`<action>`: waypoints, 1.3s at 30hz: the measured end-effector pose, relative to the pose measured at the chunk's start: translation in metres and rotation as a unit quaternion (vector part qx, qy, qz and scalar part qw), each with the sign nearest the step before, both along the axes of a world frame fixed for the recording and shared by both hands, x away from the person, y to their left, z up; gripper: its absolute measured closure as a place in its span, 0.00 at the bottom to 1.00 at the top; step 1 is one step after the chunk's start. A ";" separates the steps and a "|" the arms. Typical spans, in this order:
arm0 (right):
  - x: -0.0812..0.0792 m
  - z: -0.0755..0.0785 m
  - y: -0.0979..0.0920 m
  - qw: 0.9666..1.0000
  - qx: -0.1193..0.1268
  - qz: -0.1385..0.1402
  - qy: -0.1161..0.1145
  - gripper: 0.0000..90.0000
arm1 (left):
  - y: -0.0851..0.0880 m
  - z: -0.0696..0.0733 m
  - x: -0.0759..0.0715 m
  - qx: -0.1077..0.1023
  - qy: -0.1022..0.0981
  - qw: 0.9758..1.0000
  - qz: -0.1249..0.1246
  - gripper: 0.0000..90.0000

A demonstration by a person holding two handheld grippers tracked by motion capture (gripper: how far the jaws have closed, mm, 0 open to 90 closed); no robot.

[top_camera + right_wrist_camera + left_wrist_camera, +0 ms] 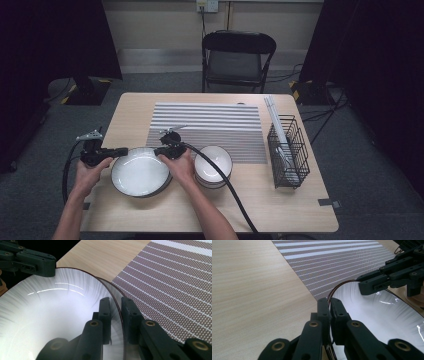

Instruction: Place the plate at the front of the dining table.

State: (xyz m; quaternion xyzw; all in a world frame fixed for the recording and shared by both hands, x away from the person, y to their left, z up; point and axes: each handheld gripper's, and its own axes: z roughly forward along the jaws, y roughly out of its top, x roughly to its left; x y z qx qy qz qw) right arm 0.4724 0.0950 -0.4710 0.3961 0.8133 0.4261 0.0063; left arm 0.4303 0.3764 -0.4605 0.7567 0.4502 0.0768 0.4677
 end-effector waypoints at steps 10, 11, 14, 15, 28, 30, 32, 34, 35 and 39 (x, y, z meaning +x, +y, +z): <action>0.001 -0.003 -0.001 1.000 0.020 -0.005 -0.002 0.89 | -0.002 -0.003 0.002 0.005 0.008 1.000 0.004 0.92; 0.001 -0.003 -0.001 1.000 0.020 -0.005 -0.002 0.89 | -0.003 -0.003 0.002 0.006 0.007 1.000 0.004 0.92; 0.002 -0.004 0.000 1.000 0.025 -0.003 -0.001 0.89 | -0.001 -0.003 0.001 0.004 0.005 1.000 0.001 0.95; 0.002 -0.004 0.000 1.000 0.025 -0.003 -0.001 0.89 | -0.001 -0.003 0.001 0.002 0.006 1.000 0.000 0.95; -0.004 -0.002 -0.001 1.000 0.013 -0.002 -0.009 0.81 | 0.009 0.002 -0.002 -0.012 -0.001 1.000 0.023 0.97; -0.004 -0.002 -0.001 1.000 0.012 -0.002 -0.010 0.82 | 0.011 0.001 -0.002 -0.017 -0.001 1.000 0.025 0.97; -0.004 -0.002 -0.002 1.000 0.011 -0.002 -0.010 0.85 | 0.012 0.001 -0.002 -0.016 -0.002 1.000 0.024 0.97; -0.003 -0.003 -0.003 1.000 0.012 -0.007 -0.008 0.89 | 0.011 0.001 -0.002 -0.015 -0.002 1.000 0.024 0.97; -0.002 -0.003 -0.003 1.000 0.015 -0.008 -0.007 0.89 | 0.012 0.001 -0.002 -0.020 0.000 1.000 0.024 0.97; -0.001 -0.004 -0.005 1.000 0.026 -0.009 -0.002 0.91 | 0.010 -0.003 -0.001 -0.011 0.017 1.000 0.023 0.84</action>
